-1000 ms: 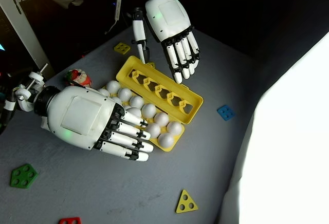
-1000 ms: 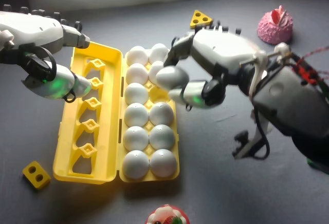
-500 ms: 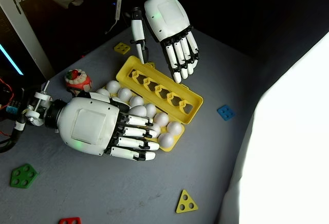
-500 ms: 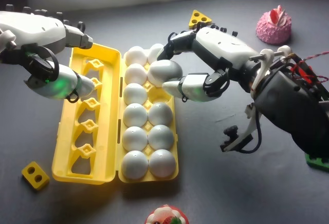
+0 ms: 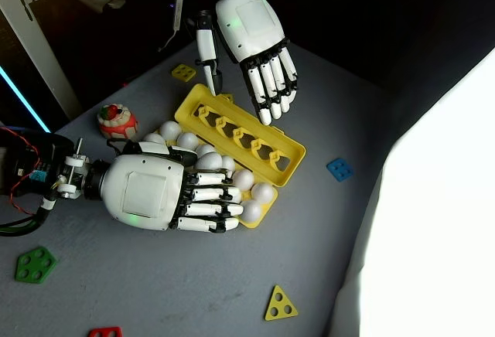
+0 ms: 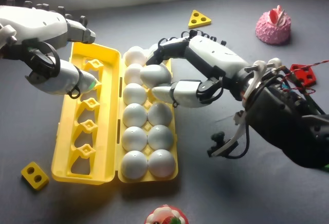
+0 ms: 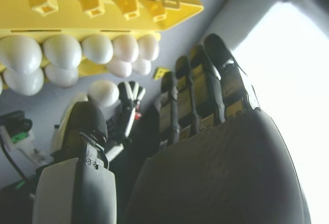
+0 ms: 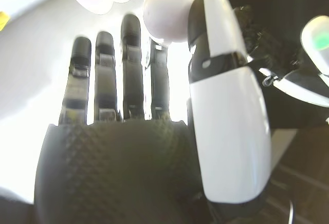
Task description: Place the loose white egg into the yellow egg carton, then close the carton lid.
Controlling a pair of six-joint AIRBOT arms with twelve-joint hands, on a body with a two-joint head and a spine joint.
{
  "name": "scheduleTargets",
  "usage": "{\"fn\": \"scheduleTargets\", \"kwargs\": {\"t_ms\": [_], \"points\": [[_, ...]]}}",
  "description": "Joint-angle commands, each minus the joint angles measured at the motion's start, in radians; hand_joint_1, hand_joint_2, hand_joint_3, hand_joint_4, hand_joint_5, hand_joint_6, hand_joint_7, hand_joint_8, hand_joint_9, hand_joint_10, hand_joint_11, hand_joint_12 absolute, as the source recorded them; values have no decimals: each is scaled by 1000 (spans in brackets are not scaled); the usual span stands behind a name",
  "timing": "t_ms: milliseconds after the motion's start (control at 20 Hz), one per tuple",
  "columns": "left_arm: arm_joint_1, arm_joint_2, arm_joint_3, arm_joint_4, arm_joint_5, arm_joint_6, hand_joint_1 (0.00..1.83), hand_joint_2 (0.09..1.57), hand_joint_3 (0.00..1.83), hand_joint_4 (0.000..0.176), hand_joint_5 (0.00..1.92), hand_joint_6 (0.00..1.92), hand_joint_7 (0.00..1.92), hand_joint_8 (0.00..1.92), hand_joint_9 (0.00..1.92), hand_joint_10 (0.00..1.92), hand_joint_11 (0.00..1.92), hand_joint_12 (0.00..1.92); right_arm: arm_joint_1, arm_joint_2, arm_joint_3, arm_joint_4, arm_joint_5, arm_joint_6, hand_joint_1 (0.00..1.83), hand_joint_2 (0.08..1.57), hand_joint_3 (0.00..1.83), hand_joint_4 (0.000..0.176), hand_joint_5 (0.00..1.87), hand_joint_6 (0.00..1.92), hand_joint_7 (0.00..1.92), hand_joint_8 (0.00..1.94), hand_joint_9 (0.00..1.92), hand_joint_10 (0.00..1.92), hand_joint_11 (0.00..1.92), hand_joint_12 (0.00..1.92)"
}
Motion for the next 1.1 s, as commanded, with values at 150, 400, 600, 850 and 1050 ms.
{"fn": "scheduleTargets", "kwargs": {"t_ms": [150,400,600,850,1050], "points": [[-11,5,1,41,26,3,459,1263,2,20,239,1,276,5,232,1,0,768,-3,-22,22,-47,107,15,1138,1152,0,0,908,1112,587,1,278,6,0,447],[-11,5,1,42,26,3,494,1256,0,21,245,3,287,5,244,5,0,736,-5,-32,35,-45,112,16,1142,1142,0,0,926,1085,591,1,280,4,0,668],[-11,5,2,42,26,3,486,1259,0,19,225,0,276,3,256,5,0,803,-6,-33,37,-45,114,16,1139,1149,0,0,911,1109,575,3,284,4,0,554],[-12,5,2,42,25,3,468,1265,2,21,211,1,252,1,236,0,0,777,-8,-35,38,-41,119,15,1137,1156,0,0,897,1130,566,2,272,6,0,359],[-12,5,2,42,25,3,470,1262,1,18,228,6,284,10,254,6,0,809,-14,-35,41,-41,121,15,1132,1159,0,0,890,1139,584,3,300,14,0,706]]}}
